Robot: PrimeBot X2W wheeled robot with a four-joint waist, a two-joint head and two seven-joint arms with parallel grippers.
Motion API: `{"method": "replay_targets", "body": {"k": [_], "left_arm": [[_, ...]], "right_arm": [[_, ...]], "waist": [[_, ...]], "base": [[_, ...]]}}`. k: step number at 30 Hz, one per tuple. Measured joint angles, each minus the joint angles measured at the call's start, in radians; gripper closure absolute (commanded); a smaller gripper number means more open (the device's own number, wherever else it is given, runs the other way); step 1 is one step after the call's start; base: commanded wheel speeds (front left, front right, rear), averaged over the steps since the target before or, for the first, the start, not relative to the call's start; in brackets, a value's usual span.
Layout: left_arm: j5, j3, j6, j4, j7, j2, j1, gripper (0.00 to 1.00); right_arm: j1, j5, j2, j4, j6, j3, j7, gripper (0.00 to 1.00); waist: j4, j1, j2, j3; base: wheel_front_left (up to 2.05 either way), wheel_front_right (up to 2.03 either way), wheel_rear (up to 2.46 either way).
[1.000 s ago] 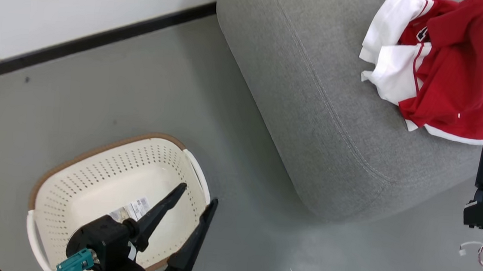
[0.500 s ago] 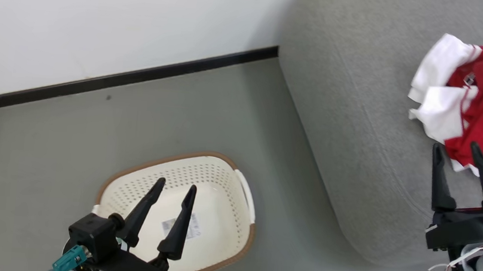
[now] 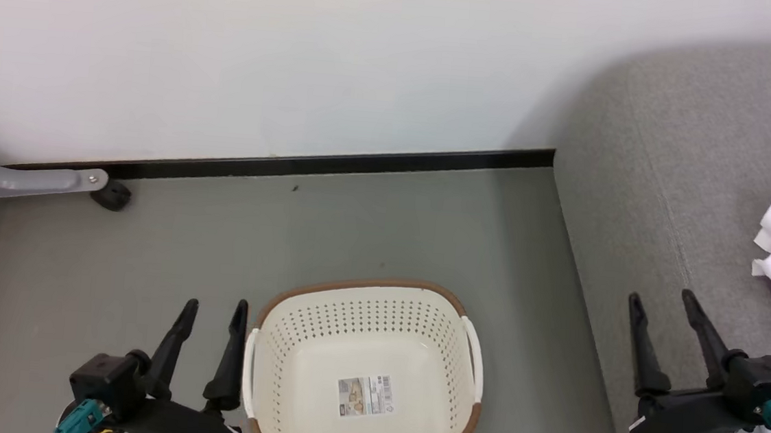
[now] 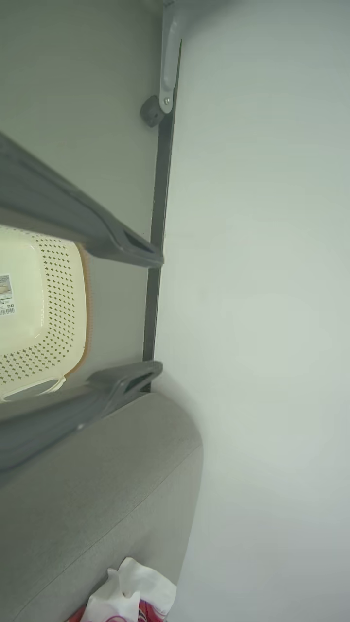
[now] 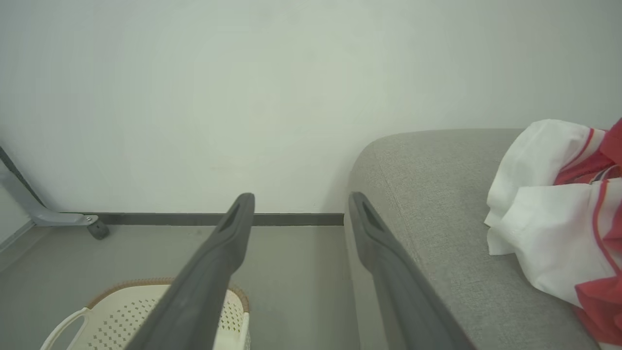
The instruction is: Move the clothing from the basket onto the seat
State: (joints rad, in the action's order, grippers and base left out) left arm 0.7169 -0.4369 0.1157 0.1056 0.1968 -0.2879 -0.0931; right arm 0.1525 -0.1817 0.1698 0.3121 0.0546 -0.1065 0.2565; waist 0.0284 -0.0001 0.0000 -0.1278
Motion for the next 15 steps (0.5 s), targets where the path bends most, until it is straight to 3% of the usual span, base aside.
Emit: {"method": "replay_targets", "body": {"k": [9,15], "left_arm": [[-0.006,0.069,0.008,0.091,0.026,-0.003,0.048,0.0],[-0.006,0.088,0.008,0.109,0.035,-0.004,0.063,0.0]], "right_arm": [[-0.022,0.001,-0.04,0.031,0.016,-0.049,0.0,0.0],[-0.049,0.003,-0.052,0.036,0.016,-0.057,0.0,0.0]], "waist": [[-0.095,0.0,-0.0001,0.098],[-0.117,0.0,-0.0001,0.135]], "base": [[0.0,0.0,0.0],[0.0,0.0,0.0]]}}
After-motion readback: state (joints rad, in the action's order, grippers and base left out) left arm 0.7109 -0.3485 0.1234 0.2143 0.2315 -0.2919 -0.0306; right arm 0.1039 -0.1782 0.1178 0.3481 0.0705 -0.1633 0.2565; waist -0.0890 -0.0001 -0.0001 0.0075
